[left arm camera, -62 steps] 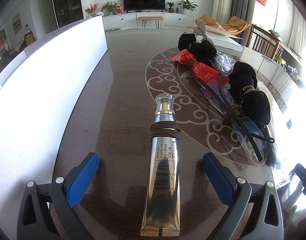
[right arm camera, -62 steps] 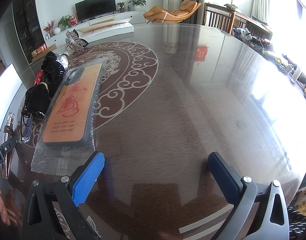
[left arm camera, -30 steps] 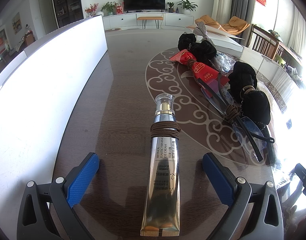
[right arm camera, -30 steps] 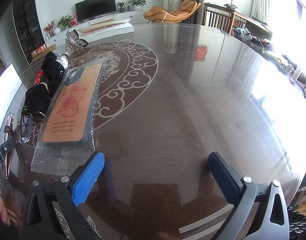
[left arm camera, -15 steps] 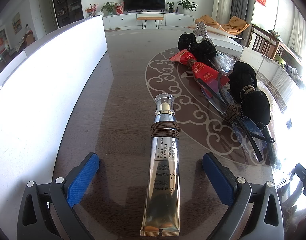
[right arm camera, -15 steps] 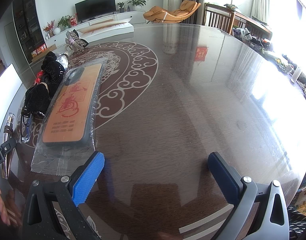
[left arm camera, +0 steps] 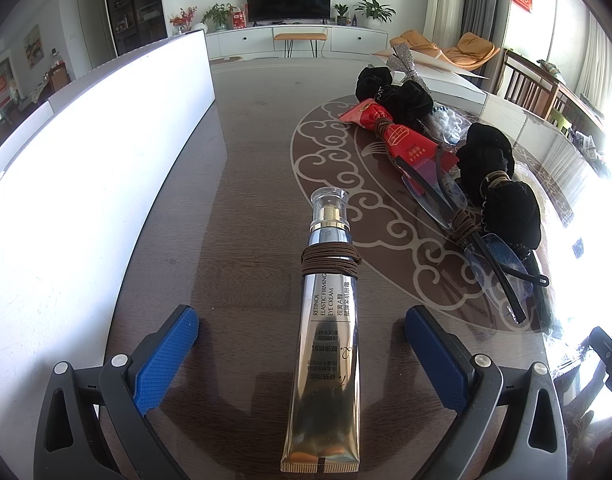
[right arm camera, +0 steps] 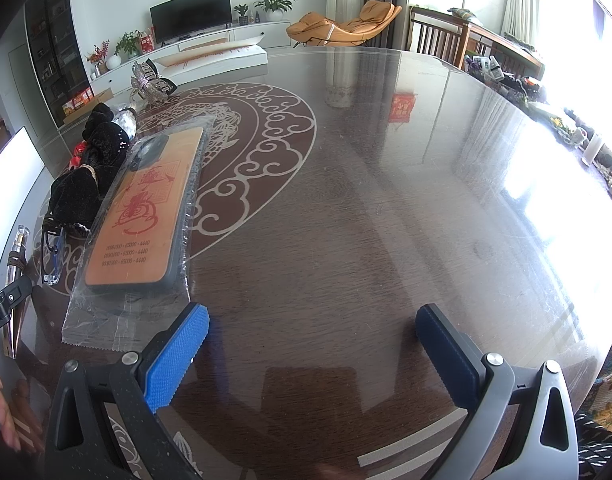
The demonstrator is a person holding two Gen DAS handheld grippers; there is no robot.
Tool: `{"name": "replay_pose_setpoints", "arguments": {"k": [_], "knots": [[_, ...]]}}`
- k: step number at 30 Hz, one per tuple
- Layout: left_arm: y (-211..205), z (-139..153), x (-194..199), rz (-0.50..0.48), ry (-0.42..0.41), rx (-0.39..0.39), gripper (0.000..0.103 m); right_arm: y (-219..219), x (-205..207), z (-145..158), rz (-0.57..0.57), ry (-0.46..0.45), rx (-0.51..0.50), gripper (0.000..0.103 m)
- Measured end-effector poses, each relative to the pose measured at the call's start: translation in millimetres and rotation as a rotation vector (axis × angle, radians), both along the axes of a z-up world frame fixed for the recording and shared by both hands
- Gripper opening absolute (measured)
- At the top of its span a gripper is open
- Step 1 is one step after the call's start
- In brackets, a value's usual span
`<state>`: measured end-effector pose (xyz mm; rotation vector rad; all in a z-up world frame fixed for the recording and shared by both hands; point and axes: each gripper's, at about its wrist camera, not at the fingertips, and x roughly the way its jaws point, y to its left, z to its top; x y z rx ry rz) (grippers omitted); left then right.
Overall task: Organize objects
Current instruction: 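Lift and hold the gold cream tube with the left tool, then move the right tool over the bagged orange phone case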
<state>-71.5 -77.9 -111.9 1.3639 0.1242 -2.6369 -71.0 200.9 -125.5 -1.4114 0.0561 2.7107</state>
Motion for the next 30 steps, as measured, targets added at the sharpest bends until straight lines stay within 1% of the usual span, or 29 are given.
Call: {"name": "replay_pose_setpoints", "arguments": {"k": [21, 24, 28, 30], "knots": [[-0.1, -0.3, -0.2, 0.0, 0.0, 0.0, 0.103, 0.5, -0.2, 0.2, 0.006, -0.003, -0.006, 0.103], [-0.1, -0.2, -0.1, 0.0, 0.0, 0.0, 0.103, 12.3, -0.2, 3.3, -0.029, 0.008, -0.055, 0.103], [-0.1, -0.3, -0.2, 0.0, 0.0, 0.0, 0.103, 40.3, 4.4, 8.0, -0.124, 0.047, -0.159, 0.103], [-0.1, -0.2, -0.2, 0.0, 0.0, 0.0, 0.103, 49.0, 5.4, 10.2, -0.153, 0.061, -0.208, 0.103]]}}
